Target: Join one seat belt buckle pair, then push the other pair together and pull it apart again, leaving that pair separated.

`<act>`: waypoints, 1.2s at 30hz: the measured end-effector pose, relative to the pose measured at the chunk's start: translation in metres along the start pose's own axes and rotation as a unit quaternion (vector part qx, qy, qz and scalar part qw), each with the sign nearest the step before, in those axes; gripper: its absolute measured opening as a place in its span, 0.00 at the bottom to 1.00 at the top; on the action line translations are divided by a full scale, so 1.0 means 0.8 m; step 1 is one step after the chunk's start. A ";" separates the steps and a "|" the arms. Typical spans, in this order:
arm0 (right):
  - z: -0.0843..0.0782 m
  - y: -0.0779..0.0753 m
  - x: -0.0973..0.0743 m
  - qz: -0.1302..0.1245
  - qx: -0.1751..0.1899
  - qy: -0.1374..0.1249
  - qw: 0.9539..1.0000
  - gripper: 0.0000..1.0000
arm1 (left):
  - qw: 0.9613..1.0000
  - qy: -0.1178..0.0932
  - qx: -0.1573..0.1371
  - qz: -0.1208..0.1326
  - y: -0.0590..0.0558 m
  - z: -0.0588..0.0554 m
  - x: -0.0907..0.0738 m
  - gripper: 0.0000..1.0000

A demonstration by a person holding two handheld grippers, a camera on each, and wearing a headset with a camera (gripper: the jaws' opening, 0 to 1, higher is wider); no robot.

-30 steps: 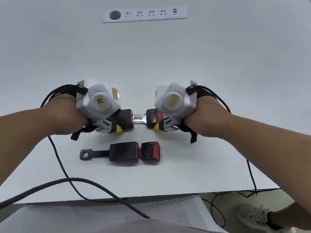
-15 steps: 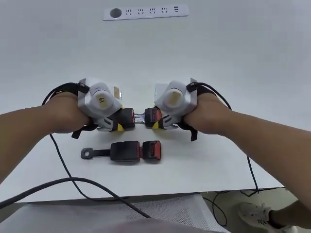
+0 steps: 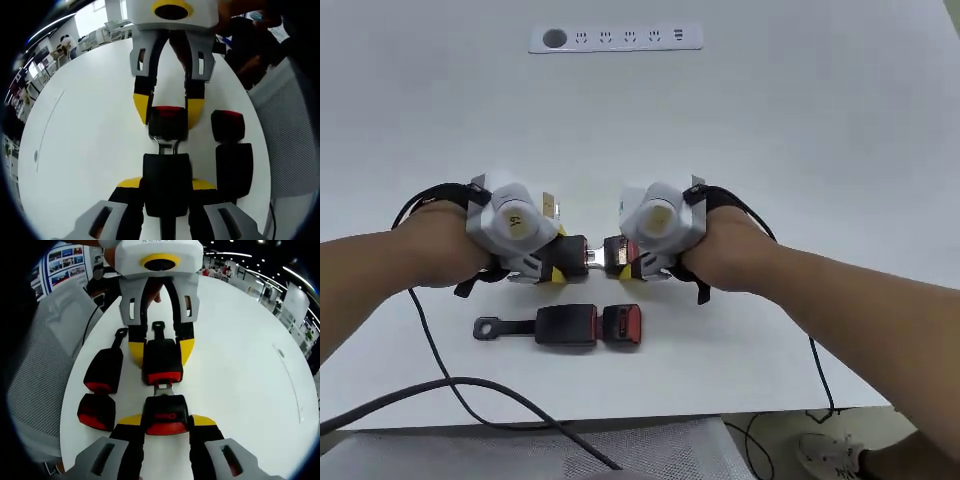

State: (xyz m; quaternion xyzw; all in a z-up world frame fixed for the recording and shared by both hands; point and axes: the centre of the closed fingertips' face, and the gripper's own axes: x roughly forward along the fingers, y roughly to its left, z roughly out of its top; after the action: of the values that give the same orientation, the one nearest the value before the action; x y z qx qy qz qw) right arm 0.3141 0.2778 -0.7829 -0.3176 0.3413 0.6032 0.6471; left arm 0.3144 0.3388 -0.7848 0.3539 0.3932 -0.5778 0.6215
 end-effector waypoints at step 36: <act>0.012 0.001 0.009 0.001 -0.011 0.026 1.000 0.31 | 1.000 0.001 0.006 0.002 -0.005 0.004 -0.001 0.34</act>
State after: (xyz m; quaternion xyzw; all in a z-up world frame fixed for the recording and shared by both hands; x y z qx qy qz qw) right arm 0.3144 0.2897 -0.7831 -0.3398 0.3517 0.5989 0.6342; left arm 0.3109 0.3361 -0.7823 0.3590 0.3895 -0.5784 0.6204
